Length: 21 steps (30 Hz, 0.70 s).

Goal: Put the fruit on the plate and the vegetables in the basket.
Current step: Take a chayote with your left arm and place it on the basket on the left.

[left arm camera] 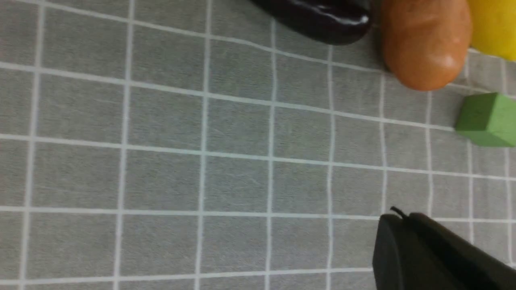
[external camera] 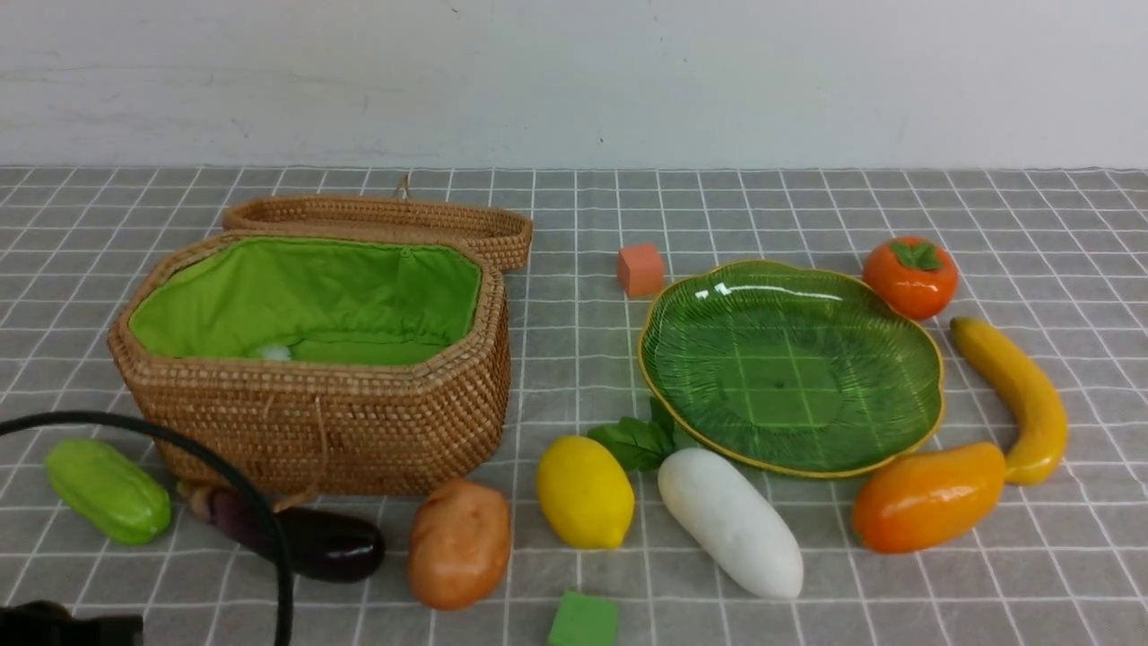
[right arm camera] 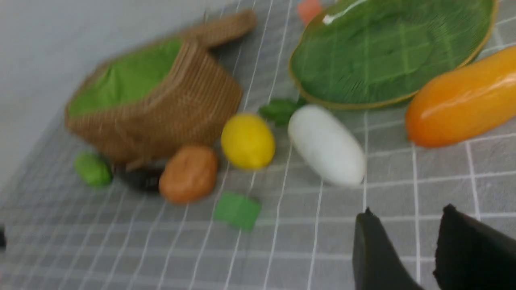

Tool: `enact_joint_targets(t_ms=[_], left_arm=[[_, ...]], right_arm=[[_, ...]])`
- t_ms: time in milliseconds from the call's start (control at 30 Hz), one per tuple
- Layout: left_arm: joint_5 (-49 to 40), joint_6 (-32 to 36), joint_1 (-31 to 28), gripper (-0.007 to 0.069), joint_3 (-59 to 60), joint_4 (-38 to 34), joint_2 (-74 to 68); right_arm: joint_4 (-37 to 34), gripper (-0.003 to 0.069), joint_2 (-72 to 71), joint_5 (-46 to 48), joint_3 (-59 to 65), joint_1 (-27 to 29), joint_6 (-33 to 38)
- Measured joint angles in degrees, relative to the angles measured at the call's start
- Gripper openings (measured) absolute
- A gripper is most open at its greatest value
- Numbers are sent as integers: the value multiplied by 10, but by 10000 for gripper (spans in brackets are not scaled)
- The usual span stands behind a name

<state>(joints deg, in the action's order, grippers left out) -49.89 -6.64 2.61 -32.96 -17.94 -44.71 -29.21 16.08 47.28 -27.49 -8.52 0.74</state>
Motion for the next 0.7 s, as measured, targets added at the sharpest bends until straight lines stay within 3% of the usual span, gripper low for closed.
enact_joint_targets(t_ms=[167,367,533,700], left_arm=[[30,-38,0,-13,-50,53,-80],[42,-88,-37,-13,-91,83,-126],[44,-91,-167,-13,-115,55,-178],[73,-65,-228,-13,-117,7,-238]], right_arm=[[-1,240,147,179,-210,-12,136],[-43,240,183,204,-295,-44,219],[-90,240,182,225,-309,-89,275],[-88,240,182,230,-309,-112,289]])
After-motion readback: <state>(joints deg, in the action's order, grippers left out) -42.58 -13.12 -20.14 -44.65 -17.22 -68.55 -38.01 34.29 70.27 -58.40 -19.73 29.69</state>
